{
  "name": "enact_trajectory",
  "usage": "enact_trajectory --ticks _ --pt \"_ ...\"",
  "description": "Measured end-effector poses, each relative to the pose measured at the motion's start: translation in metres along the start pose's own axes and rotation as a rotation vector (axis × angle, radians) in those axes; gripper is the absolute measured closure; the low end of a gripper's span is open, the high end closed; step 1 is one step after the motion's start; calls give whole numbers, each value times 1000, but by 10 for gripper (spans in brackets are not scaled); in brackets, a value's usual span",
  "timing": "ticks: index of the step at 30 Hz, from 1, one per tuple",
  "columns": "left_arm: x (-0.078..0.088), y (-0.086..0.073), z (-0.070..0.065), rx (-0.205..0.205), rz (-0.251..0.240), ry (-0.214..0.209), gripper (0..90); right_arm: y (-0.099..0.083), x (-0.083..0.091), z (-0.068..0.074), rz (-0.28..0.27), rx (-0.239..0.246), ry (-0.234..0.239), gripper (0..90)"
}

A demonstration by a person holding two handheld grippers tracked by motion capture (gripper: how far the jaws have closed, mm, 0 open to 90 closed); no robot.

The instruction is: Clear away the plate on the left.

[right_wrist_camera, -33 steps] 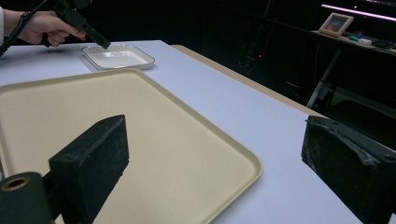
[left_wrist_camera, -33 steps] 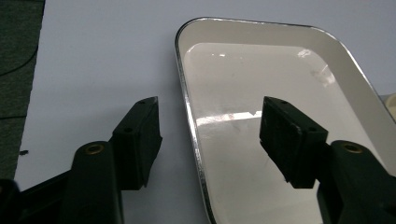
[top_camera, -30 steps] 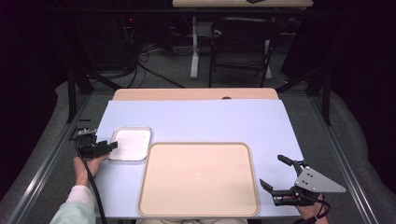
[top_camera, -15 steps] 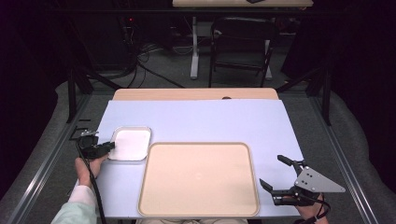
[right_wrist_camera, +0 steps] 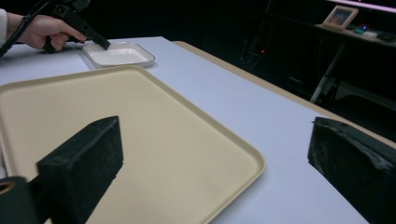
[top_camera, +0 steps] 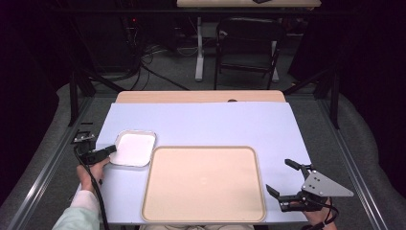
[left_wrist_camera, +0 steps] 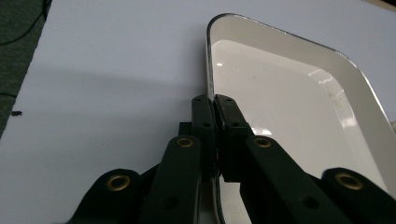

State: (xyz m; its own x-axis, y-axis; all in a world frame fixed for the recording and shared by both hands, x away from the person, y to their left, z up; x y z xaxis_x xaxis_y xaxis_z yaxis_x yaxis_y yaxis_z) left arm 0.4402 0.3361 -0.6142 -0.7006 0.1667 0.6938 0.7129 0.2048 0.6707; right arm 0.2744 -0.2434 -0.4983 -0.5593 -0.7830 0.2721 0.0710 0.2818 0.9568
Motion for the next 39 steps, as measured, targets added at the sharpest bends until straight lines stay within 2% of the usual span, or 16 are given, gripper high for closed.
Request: enact_trajectory --ticks 2,6,14,19,26,35,39 --pt "0 0 0 5 3 -4 878 -2 -1 -1 11 -8 1 11" --pt "0 0 2 40 2 -25 878 -2 -1 -1 14 -8 2 12" --pt "6 3 6 52 -14 -15 880 -5 -3 -2 35 -31 11 0" --pt "11 6 3 42 -36 -14 880 -5 -3 -3 35 -34 4 0" --pt "22 11 -5 -2 -68 -8 880 -5 -3 -4 40 -45 0 0" --pt "35 16 -18 -26 -106 -31 879 -7 -4 -6 50 -55 -7 0" --pt "40 18 -21 -21 -120 -39 880 -7 -4 -6 54 -60 -9 0"
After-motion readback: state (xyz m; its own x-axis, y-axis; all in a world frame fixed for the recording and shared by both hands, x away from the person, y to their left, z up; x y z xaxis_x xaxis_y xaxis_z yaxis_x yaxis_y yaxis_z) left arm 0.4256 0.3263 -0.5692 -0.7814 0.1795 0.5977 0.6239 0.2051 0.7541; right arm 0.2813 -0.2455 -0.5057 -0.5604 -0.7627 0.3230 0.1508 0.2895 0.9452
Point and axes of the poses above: each handheld gripper's, and its own axes: x roughly backward along the jaws, y roughly out of its top, z roughly to its left, the point moved 7 cm from there along -x, roughly forward along the jaws, and after that the axes turned 12 degrees about y, right-handed, at the moved point
